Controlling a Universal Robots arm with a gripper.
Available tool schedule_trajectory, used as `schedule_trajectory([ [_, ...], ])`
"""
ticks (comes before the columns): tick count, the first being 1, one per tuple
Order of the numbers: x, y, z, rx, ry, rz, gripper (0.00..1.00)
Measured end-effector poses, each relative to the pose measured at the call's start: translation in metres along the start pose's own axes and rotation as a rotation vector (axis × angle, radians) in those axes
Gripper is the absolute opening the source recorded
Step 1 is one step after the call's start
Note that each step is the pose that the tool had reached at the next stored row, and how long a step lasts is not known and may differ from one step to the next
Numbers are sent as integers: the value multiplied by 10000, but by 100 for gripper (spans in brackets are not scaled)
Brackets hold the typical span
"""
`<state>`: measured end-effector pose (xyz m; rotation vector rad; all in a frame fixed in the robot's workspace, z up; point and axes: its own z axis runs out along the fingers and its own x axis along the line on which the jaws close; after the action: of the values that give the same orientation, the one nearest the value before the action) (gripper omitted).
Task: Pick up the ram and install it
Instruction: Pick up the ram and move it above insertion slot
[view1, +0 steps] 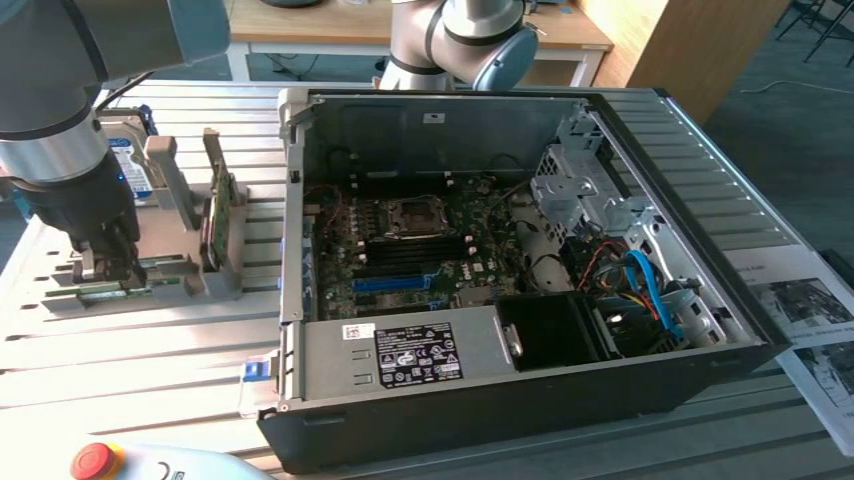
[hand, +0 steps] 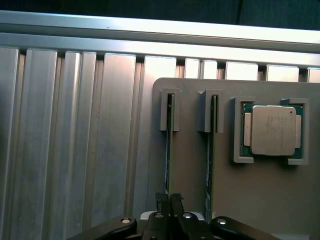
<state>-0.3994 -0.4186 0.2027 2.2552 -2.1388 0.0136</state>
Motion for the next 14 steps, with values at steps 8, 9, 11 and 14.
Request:
schedule_trajectory([
  [8,0,0,0,0,0,0,12],
  [9,0,0,0,0,0,-1,12],
  [11,0,0,0,0,0,0,12],
  [14,0,0,0,0,0,0,12],
])
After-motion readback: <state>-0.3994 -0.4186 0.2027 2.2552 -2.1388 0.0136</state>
